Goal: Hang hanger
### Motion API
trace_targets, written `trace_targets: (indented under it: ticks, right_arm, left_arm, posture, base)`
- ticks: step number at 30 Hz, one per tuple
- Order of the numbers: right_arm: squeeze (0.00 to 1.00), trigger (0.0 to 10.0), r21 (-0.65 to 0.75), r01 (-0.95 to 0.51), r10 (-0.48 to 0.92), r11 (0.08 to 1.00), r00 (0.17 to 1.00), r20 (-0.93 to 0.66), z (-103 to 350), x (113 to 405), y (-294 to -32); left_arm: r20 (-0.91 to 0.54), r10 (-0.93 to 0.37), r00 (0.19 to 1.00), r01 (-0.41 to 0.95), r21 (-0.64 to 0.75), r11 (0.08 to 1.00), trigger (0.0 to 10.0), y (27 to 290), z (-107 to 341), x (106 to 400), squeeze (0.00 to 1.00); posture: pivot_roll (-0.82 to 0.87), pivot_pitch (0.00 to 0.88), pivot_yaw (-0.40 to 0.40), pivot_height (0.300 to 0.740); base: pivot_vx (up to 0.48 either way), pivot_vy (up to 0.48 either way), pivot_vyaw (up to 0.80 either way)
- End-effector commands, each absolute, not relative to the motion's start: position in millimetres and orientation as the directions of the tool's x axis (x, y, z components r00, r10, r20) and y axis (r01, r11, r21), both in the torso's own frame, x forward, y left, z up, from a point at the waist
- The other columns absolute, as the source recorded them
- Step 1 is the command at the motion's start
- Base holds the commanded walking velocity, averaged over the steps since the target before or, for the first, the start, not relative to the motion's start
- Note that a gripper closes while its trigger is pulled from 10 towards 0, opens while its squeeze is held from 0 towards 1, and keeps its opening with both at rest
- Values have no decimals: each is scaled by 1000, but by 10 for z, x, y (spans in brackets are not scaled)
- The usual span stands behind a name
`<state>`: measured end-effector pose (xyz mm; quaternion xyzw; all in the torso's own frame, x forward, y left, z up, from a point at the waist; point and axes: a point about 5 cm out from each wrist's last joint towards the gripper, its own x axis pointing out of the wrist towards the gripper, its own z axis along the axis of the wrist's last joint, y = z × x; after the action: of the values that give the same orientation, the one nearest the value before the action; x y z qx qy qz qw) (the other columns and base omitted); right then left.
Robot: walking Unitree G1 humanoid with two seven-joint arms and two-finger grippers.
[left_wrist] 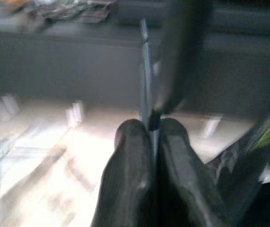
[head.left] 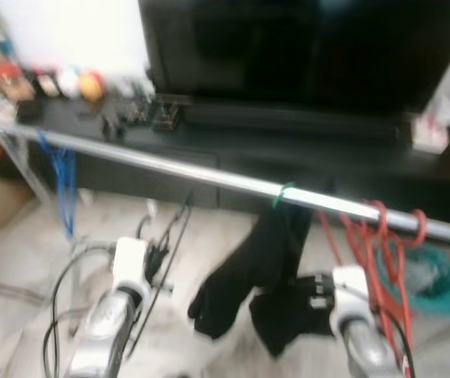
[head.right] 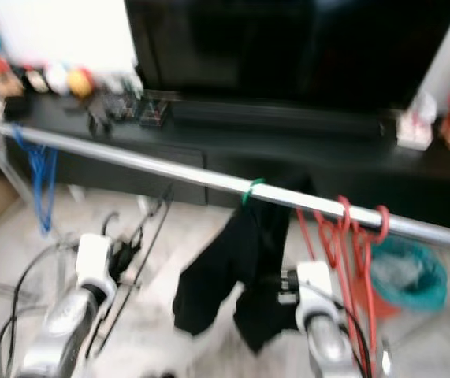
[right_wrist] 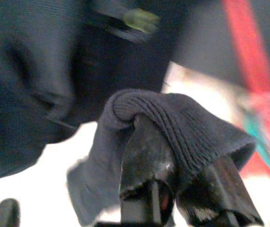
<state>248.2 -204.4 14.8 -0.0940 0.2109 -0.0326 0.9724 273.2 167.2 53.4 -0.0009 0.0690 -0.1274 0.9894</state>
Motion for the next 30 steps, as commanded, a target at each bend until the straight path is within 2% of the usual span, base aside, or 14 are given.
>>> trace_targets:
  ticks: [1,30]
  right_arm:
    - [0,10000,-175,27,-94,984,917,-388,158,2465,-2005]
    - [0,10000,-172,37,-101,984,920,-378,199,2505,-2037]
  left_arm:
    - [-161,-250,955,253,-5,967,10000,1690,507,2734,0]
    - [-157,-227,961,228,-9,974,10000,1704,511,2742,0]
  posture:
    - [-46,0,29,740]
    - [-40,0,12,740]
  base:
    - [-368,0,0]
    - [-386,0,0]
